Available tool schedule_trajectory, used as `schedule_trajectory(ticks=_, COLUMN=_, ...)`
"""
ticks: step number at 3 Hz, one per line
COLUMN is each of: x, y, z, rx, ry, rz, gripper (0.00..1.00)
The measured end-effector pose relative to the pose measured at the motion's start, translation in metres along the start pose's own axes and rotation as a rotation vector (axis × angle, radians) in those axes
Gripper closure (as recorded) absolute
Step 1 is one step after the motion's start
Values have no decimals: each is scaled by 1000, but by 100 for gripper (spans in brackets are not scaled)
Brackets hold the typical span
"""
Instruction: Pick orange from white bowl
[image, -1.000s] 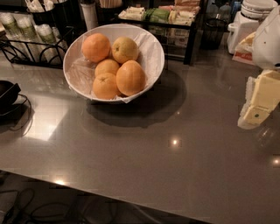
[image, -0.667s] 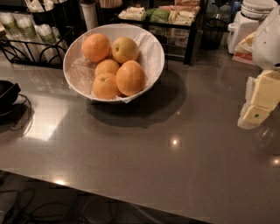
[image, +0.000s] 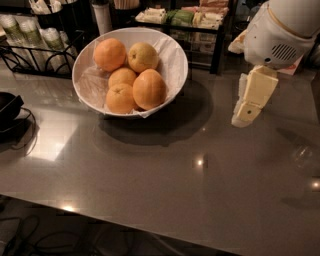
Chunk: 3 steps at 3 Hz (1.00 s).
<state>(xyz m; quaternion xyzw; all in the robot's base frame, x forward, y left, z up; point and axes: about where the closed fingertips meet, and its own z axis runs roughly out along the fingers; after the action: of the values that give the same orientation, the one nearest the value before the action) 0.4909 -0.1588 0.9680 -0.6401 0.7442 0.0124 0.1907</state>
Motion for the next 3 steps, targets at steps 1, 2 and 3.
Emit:
schedule_trajectory(ticks=1, x=0, y=0, z=0, rx=0, ry=0, rz=0, gripper=0)
schedule_trajectory(ticks=2, x=-28, y=-9, z=14, rx=4, ry=-94, rz=31, gripper=0)
schedule_trajectory(ticks=3, x=-68, y=-20, z=28, rx=-5, ry=-209, rz=92, gripper=0)
